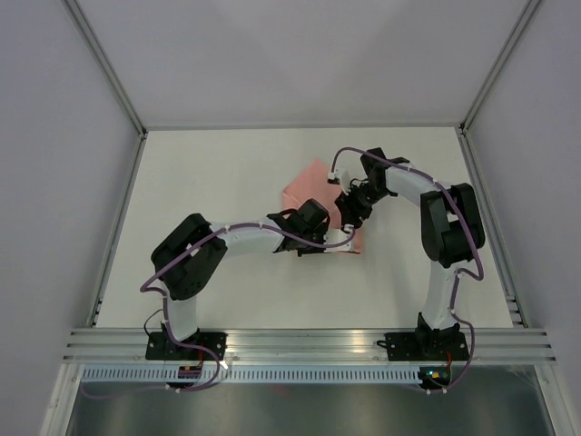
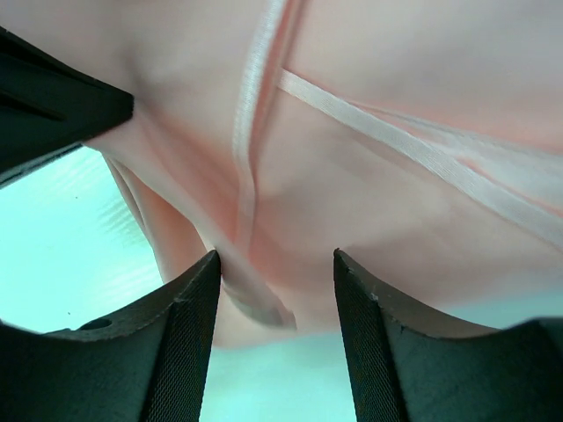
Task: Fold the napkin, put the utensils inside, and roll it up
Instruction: Roll the napkin at the center of the board.
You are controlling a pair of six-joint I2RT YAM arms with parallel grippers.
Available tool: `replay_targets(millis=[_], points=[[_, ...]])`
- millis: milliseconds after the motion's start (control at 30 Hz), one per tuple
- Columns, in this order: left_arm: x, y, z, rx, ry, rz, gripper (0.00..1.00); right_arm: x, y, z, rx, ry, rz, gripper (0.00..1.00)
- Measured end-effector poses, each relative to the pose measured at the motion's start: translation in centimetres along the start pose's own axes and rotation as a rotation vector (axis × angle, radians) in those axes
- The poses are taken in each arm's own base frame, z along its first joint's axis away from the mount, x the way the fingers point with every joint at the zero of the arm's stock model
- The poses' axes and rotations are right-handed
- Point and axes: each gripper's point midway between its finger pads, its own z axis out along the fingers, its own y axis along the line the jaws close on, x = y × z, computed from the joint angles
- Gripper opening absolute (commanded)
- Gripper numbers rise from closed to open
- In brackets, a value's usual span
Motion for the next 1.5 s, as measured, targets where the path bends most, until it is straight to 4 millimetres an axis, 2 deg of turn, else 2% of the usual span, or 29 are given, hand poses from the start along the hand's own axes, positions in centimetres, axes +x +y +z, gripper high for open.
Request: replay_targets(millis=[167,267,467,633,800,900,967,1200,1367,1500], points=[[-0.4,-0.3,0.2,0.035,0.006,-0.041,0.02,-0.1,-1.4,-3.1,0.075,-0.082,0.04,0.6],[-0.7,-0.5,0.3,0.064,0.0,-0.073,0.02,0.0,-2.0,-5.7,0.137,-0.159,0.053,0.6],[-0.7,-1.1,0.2,0.12,-0.028,-0.148,0.02,1.2,-1.5,-10.0,0.262,-0.323,0.043,0.57],[-0.5,-1.3,0.2,0.178,-0.064,-0.225,0.02,2.1,0.1,-10.9,0.309,-0.404,-0.007,0.57],[-0.7,-1.5,0.1,0.245,-0.091,-0.284,0.02,1.9,2.0,-11.4,0.324,-0.455,-0.099,0.57],[-0.7,-1.4,0.2,0.314,-0.107,-0.346,0.02,1.4,2.8,-11.3,0.336,-0.459,-0.179,0.58],[-0.8,-1.3,0.2,0.355,-0.124,-0.387,0.02,1.3,3.6,-10.6,0.333,-0.446,-0.236,0.58],[-0.8,-1.7,0.2,0.448,-0.16,-0.475,0.02,1.7,7.6,-5.5,0.261,-0.341,-0.439,0.59],[-1.2,-2.4,0.2,0.517,-0.181,-0.52,0.02,1.8,8.0,-3.7,0.247,-0.287,-0.518,0.62],[-1.3,-2.7,0.2,0.555,-0.195,-0.546,0.02,2.5,8.0,-2.2,0.226,-0.235,-0.545,0.7]])
